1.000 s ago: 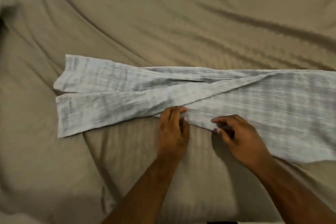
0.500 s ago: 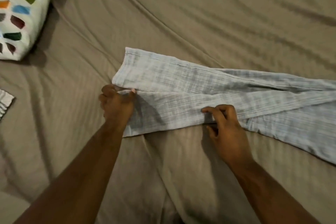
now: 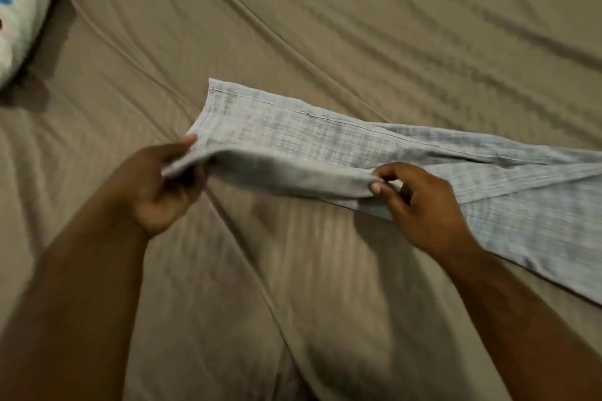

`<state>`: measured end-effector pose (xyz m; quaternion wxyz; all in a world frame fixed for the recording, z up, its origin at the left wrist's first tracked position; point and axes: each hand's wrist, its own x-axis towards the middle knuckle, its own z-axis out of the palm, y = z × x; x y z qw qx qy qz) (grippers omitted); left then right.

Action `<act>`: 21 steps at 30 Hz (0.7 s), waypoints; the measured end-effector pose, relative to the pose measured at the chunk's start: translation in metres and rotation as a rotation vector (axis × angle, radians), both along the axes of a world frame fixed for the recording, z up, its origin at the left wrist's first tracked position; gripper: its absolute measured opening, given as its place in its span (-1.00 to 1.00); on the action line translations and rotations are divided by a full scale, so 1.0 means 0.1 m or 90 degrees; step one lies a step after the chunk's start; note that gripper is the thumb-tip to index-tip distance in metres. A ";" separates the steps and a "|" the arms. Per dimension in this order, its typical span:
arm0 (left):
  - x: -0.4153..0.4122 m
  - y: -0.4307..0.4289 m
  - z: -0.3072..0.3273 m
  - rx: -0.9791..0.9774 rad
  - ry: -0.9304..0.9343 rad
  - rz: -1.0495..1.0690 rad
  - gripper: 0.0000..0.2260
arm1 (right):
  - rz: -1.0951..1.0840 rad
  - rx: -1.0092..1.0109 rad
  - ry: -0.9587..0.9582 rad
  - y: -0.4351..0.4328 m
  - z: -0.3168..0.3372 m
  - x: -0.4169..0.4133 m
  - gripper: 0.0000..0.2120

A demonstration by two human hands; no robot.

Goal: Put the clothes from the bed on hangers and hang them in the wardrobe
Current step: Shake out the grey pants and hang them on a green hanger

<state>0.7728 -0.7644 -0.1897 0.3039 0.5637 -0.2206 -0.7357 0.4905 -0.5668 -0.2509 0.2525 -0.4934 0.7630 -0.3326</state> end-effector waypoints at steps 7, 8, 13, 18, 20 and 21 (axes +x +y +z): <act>-0.42 -0.41 -0.19 -0.276 -0.121 0.028 -0.60 | -0.207 -0.133 -0.148 -0.37 0.26 -0.25 -0.57; -0.39 -0.44 -0.35 -0.310 -0.314 -0.016 -0.56 | -0.186 -0.124 -0.116 -0.36 0.24 -0.25 -0.59; -0.14 -0.37 -0.92 -0.292 -0.731 -0.213 -0.42 | -0.029 -0.052 -0.017 -0.07 -0.01 -0.02 -0.79; -0.15 -0.35 -0.90 -0.346 -0.631 -0.160 -0.48 | 0.108 0.054 0.085 0.11 -0.32 0.37 -0.58; -0.12 -0.41 -0.86 -0.348 -0.606 -0.161 -0.50 | 0.061 0.102 0.197 0.03 -0.38 0.44 -0.50; -0.10 -0.44 -0.85 -0.358 -0.588 -0.161 -0.55 | 0.034 0.114 0.258 -0.02 -0.39 0.43 -0.54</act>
